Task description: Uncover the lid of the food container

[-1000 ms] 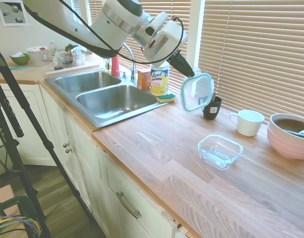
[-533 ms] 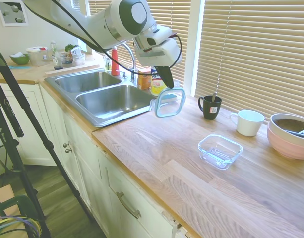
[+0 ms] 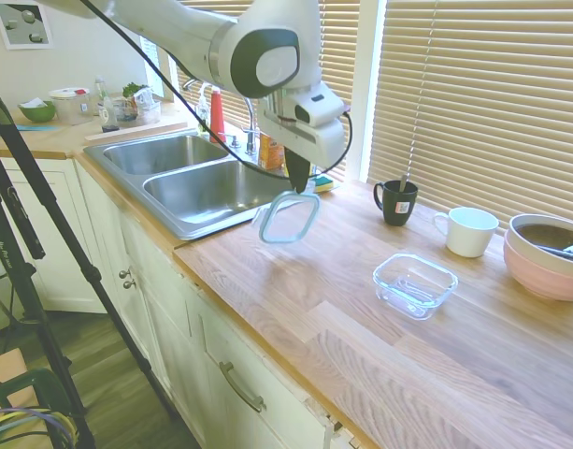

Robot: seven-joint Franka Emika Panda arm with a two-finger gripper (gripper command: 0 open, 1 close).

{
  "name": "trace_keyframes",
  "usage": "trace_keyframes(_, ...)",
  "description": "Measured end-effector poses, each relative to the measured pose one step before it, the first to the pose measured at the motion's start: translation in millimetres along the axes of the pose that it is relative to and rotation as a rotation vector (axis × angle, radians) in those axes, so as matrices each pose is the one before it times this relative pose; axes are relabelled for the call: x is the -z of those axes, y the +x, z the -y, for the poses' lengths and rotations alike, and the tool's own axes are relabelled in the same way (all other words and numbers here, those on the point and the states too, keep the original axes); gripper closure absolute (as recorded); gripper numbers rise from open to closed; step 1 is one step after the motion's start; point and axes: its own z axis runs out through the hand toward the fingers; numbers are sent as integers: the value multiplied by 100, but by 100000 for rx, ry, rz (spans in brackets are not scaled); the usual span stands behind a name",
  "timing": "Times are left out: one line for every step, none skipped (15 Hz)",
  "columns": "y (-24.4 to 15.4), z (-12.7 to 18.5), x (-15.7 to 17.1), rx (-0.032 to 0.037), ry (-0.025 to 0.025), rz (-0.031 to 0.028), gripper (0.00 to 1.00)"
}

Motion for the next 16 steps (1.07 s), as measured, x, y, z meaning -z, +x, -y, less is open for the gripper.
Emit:
trace_keyframes(277,-566,-1582,-704,-1617,642,100)
trace_keyframes(599,-404,-1457,387,-1681,-1106,100)
trace_keyframes(624,-354,-1453,1175,-1734,-2579,100)
trace_keyframes(632,-368,-1294,1453,-1878,-3735,100)
trace_keyframes(545,-359,-1225,1247,-1918,-4449,100)
trace_keyframes(315,-284,-1121,1007,-1884,-3831,100)
trace_keyframes(211,-181,-890,850,-1733,-2966,100)
trace_keyframes(-1,-24,-669,669,-1305,-2325,100)
trace_keyframes(-92,63,-411,439,-767,-1705,100)
trace_keyframes(-156,84,-270,121,-445,-516,100)
trace_keyframes(-42,19,-53,74,-95,-11,0)
trace_keyframes(45,-42,-11,-176,-25,30,0)
trace_keyframes(114,-110,-28,-301,-131,-4,0)
trace_keyframes(91,-89,-27,-289,-90,35,0)
trace_keyframes(65,-64,-27,-268,-41,66,0)
trace_keyframes(30,-34,-18,-317,15,169,0)
